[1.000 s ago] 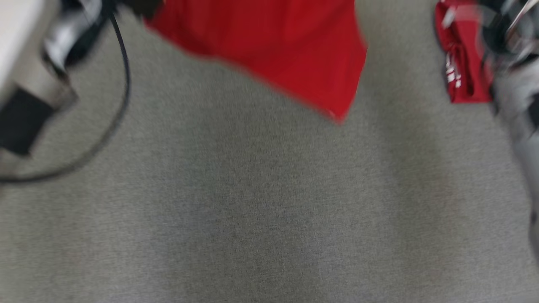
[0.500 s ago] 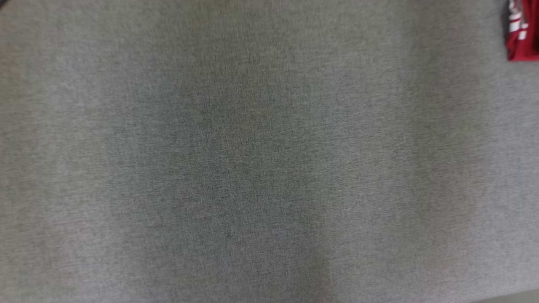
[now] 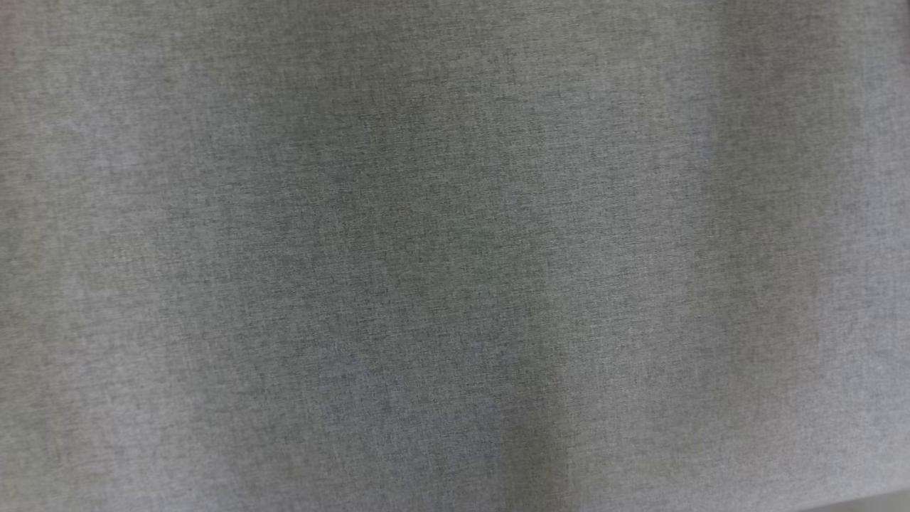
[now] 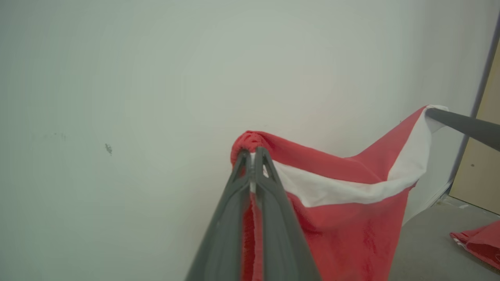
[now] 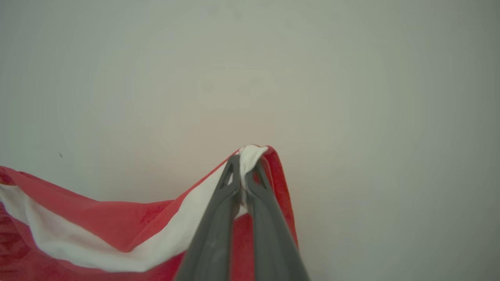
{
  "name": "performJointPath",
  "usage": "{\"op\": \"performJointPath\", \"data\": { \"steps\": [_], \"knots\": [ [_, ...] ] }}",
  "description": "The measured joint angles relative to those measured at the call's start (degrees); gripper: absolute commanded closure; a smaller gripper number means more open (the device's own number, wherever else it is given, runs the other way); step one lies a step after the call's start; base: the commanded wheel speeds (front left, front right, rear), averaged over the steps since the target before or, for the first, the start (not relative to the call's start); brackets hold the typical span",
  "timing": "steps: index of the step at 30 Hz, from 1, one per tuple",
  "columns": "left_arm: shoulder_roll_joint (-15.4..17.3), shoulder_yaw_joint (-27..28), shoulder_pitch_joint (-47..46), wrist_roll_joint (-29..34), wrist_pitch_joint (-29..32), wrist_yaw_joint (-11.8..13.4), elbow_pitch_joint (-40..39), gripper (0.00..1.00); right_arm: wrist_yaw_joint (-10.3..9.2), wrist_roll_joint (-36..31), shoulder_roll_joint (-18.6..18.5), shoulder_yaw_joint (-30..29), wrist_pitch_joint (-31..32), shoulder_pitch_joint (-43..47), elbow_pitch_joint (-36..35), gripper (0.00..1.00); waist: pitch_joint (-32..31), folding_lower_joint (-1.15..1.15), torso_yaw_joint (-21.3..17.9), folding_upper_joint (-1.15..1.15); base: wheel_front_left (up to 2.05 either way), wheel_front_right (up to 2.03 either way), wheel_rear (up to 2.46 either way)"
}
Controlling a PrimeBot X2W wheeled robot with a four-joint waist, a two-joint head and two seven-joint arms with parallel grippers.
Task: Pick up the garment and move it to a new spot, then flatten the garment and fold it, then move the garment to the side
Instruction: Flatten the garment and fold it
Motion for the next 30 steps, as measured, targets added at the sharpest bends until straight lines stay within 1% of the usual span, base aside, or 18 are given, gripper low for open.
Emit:
{"op": "performJointPath", "data": {
  "steps": [3, 5, 7, 9, 12, 13, 16, 20, 24, 25, 30],
  "knots": [
    [0.2, 1.3, 2.7, -1.9, -1.4, 0.0, 0.3, 1.00, -0.01, 1.9, -0.7, 0.3, -2.0, 2.6, -0.6, 1.00, -0.3, 0.01, 0.3, 0.00, 0.00, 0.00, 0.00],
    [0.5, 1.5, 5.8, -1.8, -1.7, 0.0, -0.4, 1.00, 0.00, 2.8, -1.1, 1.4, -2.8, 5.8, -1.8, 1.00, -0.9, 0.00, 0.5, 0.00, 0.00, 0.00, 0.00],
    [0.7, 3.8, 9.6, -1.5, -1.8, 0.0, -2.3, 1.00, 0.00, 4.2, -1.6, 2.4, -3.6, 10.0, -3.2, 1.00, -1.8, 0.00, 0.6, 0.00, 0.00, 0.00, 0.00],
    [1.1, 6.7, 14.0, 0.4, -1.8, 0.0, -5.1, 1.00, -0.01, 5.6, -2.6, 3.4, -4.1, 14.8, -5.0, 1.00, -2.9, 0.01, 0.7, 0.00, 0.00, 0.00, 0.00],
    [1.5, 11.0, 23.1, 3.4, -1.9, 0.0, -9.5, 1.00, 0.00, 7.5, -3.4, 4.8, -5.2, 22.5, -8.6, 1.00, -4.9, -0.01, 0.7, -0.01, 0.00, 0.00, 0.00],
    [1.6, 13.2, 26.5, 4.5, -1.9, 0.6, -11.4, 1.00, 0.00, 8.3, -3.6, 5.3, -5.6, 25.3, -9.9, 1.00, -5.7, -0.01, 0.6, -0.01, 0.00, 0.00, 0.00],
    [2.4, 18.7, 36.8, 6.5, -1.9, 1.1, -17.1, 1.00, 0.00, 9.4, -4.3, 6.5, -6.3, 33.8, -13.5, 1.00, -8.1, -0.01, 0.4, -0.01, 0.00, 0.00, 0.00],
    [1.6, 24.4, 51.2, 9.0, -1.9, 2.0, -24.5, 1.00, 0.00, 11.3, -5.2, 6.2, -6.9, 44.7, -17.9, 1.00, -11.6, -0.01, 0.1, -0.01, 0.00, 0.00, 0.00],
    [0.4, 26.4, 63.5, 12.7, -1.9, 2.4, -29.7, 1.00, 0.00, 11.8, -6.2, 5.3, -7.3, 55.4, -21.6, 1.00, -15.3, -0.02, 0.1, -0.02, 0.00, 0.00, 0.00],
    [-0.3, 27.5, 66.3, 12.8, -1.9, 2.5, -30.9, 1.00, 0.00, 11.8, -6.3, 4.8, -7.3, 57.9, -22.4, 1.00, -16.3, -0.02, 0.2, -0.02, 0.00, 0.00, 0.00],
    [-1.2, 29.5, 79.5, 15.1, -1.9, 2.5, -34.9, 1.00, 0.00, 12.2, -6.5, 2.4, -6.5, 69.0, -26.2, 1.00, -20.8, -0.02, 0.4, -0.03, 0.00, 0.00, 0.00]
  ]
}}
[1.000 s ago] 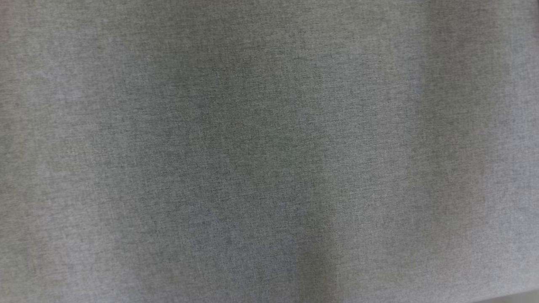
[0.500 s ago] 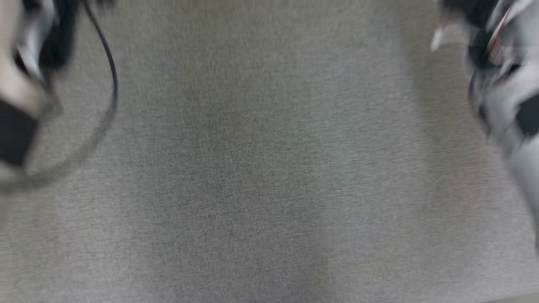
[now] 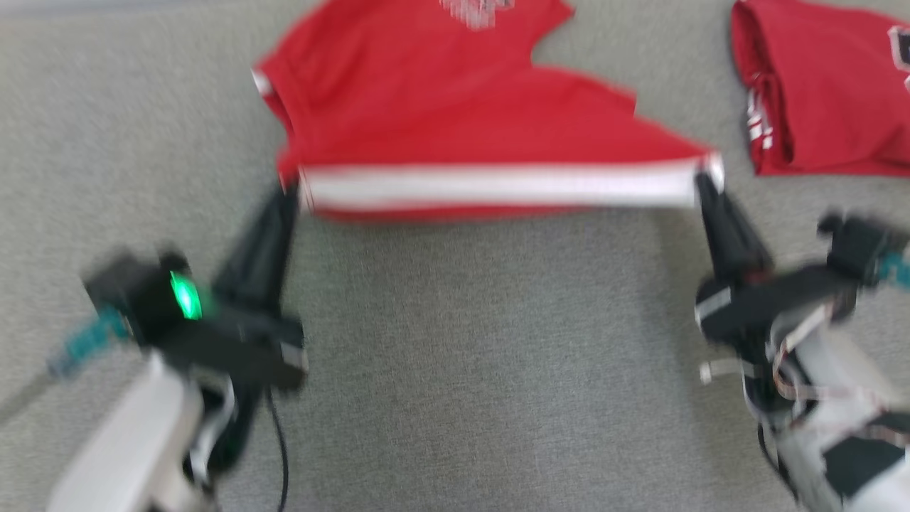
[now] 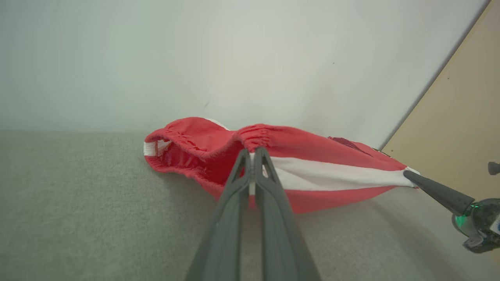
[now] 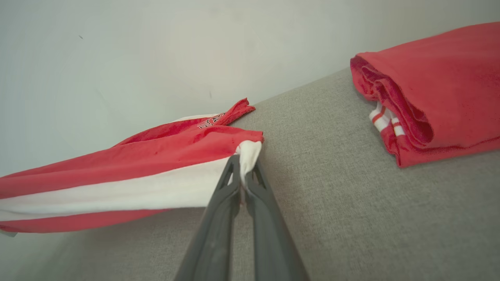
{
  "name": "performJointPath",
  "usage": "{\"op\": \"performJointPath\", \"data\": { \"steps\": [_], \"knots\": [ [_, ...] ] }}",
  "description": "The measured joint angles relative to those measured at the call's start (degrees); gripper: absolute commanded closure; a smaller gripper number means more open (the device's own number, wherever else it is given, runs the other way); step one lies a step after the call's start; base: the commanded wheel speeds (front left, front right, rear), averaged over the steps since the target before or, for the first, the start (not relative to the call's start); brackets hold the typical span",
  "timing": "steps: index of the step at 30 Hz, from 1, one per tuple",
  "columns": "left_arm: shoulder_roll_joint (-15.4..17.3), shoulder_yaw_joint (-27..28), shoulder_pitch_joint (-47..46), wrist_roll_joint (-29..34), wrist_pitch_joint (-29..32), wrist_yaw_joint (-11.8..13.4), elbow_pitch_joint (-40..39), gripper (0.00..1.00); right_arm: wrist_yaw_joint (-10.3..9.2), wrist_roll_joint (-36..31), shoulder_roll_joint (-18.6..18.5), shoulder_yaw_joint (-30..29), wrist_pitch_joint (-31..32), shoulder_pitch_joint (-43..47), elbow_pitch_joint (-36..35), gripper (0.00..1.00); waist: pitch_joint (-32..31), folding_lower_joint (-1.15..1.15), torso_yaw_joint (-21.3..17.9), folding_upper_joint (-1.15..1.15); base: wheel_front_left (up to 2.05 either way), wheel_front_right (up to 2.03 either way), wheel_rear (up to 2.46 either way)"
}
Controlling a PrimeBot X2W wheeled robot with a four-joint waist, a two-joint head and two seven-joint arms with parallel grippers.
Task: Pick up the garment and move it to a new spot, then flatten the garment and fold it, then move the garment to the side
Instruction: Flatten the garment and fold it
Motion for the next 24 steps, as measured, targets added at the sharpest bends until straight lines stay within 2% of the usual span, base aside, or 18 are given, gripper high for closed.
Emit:
{"op": "performJointPath", "data": {
  "steps": [6, 11, 17, 24],
  "knots": [
    [-1.2, 2.0, 12.3, 2.6, 0.0, -0.1, -2.9, 1.00, 0.00, -1.2, -0.1, -4.3, 2.4, 11.1, -4.4, 1.00, -4.8, 0.00, 0.2, 0.00, 0.00, 0.00, 0.00],
    [-2.8, 1.2, 20.0, 5.3, 0.0, -1.0, -3.0, 1.00, 0.00, -3.8, 0.9, -8.8, 5.0, 20.5, -8.0, 1.00, -8.3, 0.01, 0.8, 0.00, 0.00, 0.00, 0.00],
    [-4.7, 2.3, 26.5, 7.1, 0.0, -1.5, -2.7, 1.00, 0.00, -8.0, 4.1, -14.7, 9.0, 31.2, -13.2, 1.00, -11.7, 0.01, 2.0, 0.00, 0.00, 0.00, 0.00],
    [-5.4, 1.9, 31.2, 9.9, 0.0, -2.0, -1.6, 1.00, 0.00, -12.6, 10.1, -21.1, 15.0, 43.3, -20.8, 1.00, -14.1, 0.01, 3.8, 0.00, 0.00, 0.00, 0.00]
  ]
}}
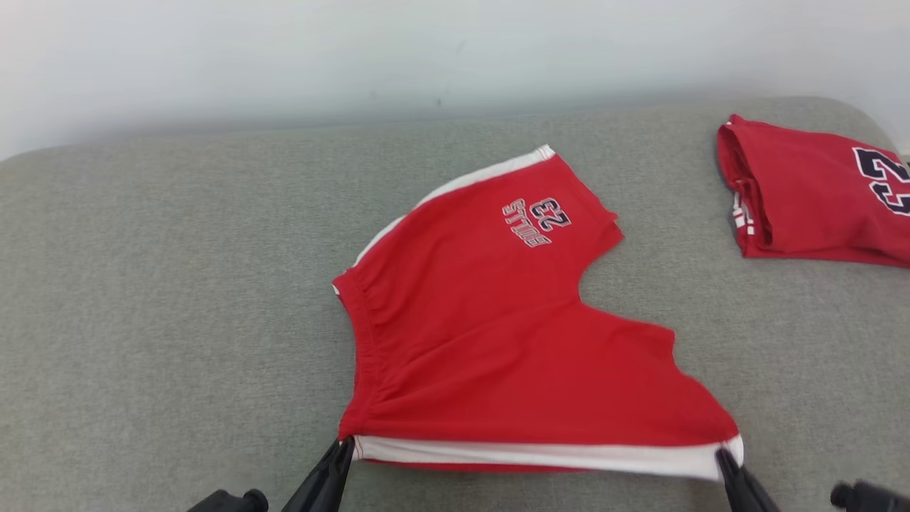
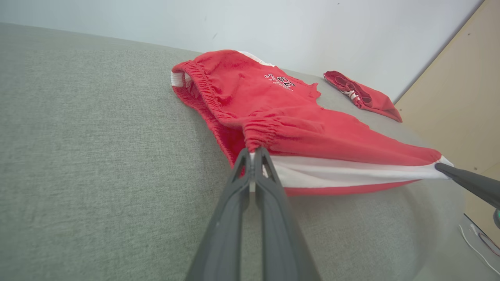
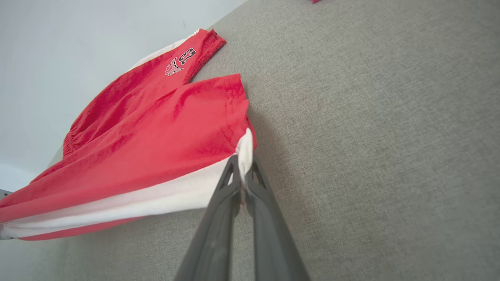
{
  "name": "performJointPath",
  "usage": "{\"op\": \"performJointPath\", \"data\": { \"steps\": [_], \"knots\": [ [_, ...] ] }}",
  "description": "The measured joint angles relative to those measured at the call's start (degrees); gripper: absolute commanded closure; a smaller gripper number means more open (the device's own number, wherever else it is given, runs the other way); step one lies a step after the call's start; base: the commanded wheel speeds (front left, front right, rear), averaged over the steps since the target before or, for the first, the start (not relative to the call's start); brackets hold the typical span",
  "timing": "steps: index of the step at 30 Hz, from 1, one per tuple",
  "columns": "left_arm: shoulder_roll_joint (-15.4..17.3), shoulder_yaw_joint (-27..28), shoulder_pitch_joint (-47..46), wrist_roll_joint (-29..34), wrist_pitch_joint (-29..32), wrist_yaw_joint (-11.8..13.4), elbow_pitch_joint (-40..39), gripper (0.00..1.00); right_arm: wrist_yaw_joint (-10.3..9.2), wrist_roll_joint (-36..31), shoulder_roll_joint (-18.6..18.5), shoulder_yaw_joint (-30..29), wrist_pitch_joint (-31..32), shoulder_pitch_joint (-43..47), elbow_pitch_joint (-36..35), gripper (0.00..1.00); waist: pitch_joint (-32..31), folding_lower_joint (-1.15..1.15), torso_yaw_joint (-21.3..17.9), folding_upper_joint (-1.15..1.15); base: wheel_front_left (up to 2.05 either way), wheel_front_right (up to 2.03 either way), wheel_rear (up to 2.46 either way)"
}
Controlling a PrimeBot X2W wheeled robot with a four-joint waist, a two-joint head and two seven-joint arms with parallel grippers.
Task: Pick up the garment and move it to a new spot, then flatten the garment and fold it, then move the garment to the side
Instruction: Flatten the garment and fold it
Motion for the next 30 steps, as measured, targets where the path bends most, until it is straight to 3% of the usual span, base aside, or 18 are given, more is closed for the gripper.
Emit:
{"op": "performJointPath", "data": {
  "steps": [4, 12, 22, 30],
  "knots": [
    [0.1, 0.8, 1.8, 1.1, 0.0, -0.1, 0.3, 1.00, 0.00, -2.5, 4.7, -3.6, 4.1, 7.2, -5.6, 1.00, -0.2, 0.00, 1.2, 0.01, 0.00, 0.00, 0.00],
    [-1.6, -0.6, 2.4, 1.2, 0.0, -0.4, 1.3, 1.00, 0.00, -4.6, 7.3, -6.6, 7.4, 8.6, -9.9, 1.00, -0.7, 0.01, 1.3, 0.01, 0.00, 0.00, 0.00],
    [-2.5, -3.4, -0.5, 0.3, 0.0, -0.4, 1.0, 1.00, 0.00, -4.9, 6.4, -10.9, 9.9, 1.4, -8.5, 1.00, -1.1, 0.01, 2.7, 0.01, 0.00, 0.00, 0.00],
    [-3.1, -5.4, -6.4, -0.7, 0.0, -0.4, 1.6, 1.00, -0.01, -4.6, 2.1, -8.7, 11.9, -10.4, -2.9, 1.00, -0.1, 0.02, 4.5, 0.02, 0.00, 0.00, 0.00]
  ]
}}
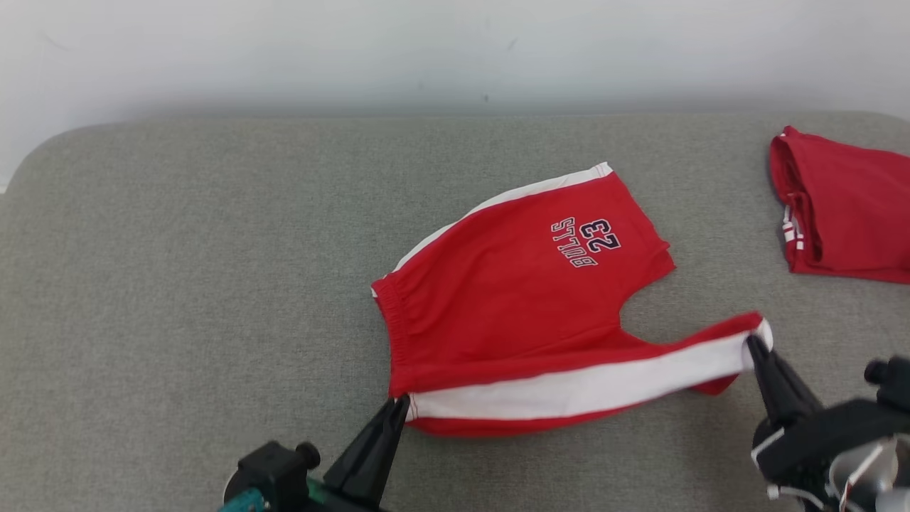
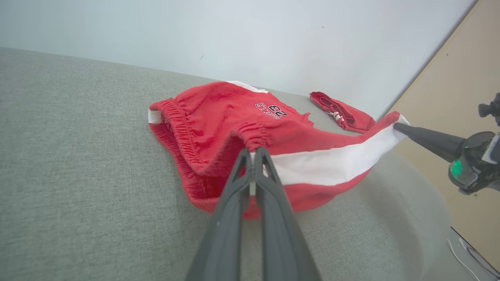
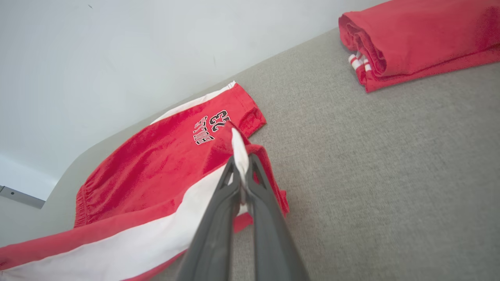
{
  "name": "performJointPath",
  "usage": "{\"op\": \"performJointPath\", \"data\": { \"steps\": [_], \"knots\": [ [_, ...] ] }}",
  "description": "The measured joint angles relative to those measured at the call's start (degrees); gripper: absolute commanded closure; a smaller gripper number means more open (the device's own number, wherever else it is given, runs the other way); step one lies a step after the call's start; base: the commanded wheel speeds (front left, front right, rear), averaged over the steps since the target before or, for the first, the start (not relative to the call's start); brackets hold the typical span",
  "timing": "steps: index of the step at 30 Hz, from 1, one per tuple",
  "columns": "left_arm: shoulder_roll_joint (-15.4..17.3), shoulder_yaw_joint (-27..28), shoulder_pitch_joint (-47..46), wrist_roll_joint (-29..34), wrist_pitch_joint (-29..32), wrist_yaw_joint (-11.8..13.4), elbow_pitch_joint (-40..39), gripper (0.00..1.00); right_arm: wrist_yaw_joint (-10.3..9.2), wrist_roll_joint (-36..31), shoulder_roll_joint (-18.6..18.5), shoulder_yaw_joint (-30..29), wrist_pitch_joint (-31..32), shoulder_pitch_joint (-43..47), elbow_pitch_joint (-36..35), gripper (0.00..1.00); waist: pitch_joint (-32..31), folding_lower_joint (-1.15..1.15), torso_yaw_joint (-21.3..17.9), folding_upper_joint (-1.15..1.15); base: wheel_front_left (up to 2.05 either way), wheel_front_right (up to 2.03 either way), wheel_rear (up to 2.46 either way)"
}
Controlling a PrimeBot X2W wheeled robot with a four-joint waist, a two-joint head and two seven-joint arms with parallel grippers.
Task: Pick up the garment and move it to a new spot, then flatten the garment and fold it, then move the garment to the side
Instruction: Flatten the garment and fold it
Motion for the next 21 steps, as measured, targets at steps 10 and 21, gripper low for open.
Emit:
{"op": "performJointPath", "data": {
  "steps": [10, 21],
  "knots": [
    [-2.7, -1.0, -10.8, -2.7, 0.0, 0.0, 5.8, 1.00, 0.00, -0.5, -4.7, 2.2, 0.7, -18.2, 13.3, 1.00, 2.8, 0.00, 2.7, 0.00, 0.00, 0.00, 0.00],
    [-5.9, -1.6, -23.5, -3.3, 0.0, 0.0, 14.1, 1.00, 0.00, -3.5, -7.1, 5.4, -1.9, -39.9, 32.0, 1.00, 7.8, 0.01, 5.8, 0.00, 0.00, 0.00, 0.00]
  ]
}}
